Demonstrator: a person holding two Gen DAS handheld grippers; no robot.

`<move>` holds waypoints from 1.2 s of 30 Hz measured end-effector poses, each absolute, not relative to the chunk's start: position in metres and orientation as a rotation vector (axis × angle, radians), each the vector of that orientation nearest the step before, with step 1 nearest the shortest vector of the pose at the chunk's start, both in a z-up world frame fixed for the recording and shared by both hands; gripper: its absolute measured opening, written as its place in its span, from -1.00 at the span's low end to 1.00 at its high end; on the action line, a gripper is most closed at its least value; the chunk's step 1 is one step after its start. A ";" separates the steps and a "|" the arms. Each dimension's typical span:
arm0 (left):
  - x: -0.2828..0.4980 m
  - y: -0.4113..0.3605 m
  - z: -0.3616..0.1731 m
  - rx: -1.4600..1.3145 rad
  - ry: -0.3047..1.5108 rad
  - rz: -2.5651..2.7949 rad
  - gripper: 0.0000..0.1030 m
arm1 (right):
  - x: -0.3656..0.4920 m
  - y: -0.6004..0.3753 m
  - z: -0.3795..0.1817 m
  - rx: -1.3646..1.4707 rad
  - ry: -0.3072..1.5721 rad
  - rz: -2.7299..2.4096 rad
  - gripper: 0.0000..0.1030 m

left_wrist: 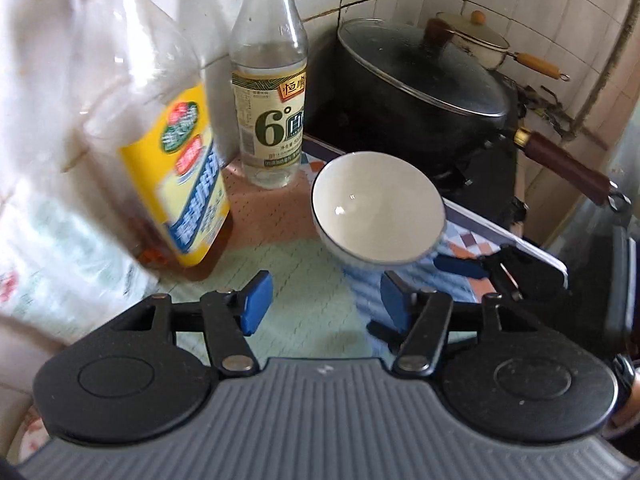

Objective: Organize plates and bowls
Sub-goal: 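Reach the left gripper to the white bowl by the bottles, then grasp the white bowl rim with the left gripper while the right gripper grips it too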

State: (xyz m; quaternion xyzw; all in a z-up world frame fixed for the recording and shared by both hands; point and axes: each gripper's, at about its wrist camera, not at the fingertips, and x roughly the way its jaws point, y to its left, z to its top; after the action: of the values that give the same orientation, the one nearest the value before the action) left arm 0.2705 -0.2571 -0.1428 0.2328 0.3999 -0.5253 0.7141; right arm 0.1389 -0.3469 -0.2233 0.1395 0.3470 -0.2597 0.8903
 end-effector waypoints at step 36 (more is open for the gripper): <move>0.277 -0.304 -0.194 0.476 1.060 -0.992 -0.77 | 0.159 -0.372 -0.225 0.318 0.656 -0.503 0.88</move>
State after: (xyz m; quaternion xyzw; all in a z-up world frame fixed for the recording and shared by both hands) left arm 0.2766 -0.3041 -0.1936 0.2155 0.4798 -0.4493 0.7221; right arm 0.1591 -0.3716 -0.2245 0.1537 0.3173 -0.2433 0.9036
